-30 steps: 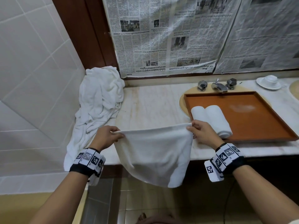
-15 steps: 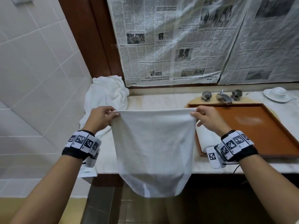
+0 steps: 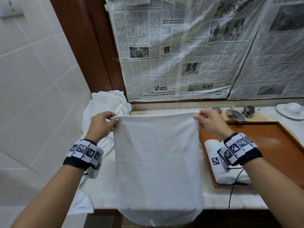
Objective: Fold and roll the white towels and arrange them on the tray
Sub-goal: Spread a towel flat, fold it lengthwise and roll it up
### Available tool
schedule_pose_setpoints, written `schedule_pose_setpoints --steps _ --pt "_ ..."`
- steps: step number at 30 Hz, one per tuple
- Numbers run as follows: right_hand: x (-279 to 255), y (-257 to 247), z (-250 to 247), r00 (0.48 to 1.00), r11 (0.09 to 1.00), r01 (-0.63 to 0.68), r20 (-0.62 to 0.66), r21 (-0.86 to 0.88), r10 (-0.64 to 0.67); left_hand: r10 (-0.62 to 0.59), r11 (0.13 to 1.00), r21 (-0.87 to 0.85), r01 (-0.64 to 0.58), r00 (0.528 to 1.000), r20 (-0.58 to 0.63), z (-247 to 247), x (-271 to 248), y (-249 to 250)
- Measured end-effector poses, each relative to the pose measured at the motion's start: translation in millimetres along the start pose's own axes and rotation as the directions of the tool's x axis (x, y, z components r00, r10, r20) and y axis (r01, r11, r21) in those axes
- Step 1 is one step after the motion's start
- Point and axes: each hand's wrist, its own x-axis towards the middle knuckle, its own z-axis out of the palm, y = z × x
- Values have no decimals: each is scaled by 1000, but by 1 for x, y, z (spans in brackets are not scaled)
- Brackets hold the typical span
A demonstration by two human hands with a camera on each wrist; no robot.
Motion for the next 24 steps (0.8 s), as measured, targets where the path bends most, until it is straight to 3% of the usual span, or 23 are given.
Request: schedule_pose_setpoints --steps 7,14,20,24 --pt "70 19 18 993 993 -100 -62 -58 96 -14 999 -34 14 1000 -5 37 76 -27" --pt "130 63 48 955 959 -278 -87 62 282 -148 989 -8 149 987 63 96 125 -65" --pt "193 117 69 913 917 -397 -90 33 399 -292 954 111 279 949 116 159 179 -98" --pt "229 147 82 888 892 -452 -99 -22 448 -266 947 217 238 958 110 200 207 -117"
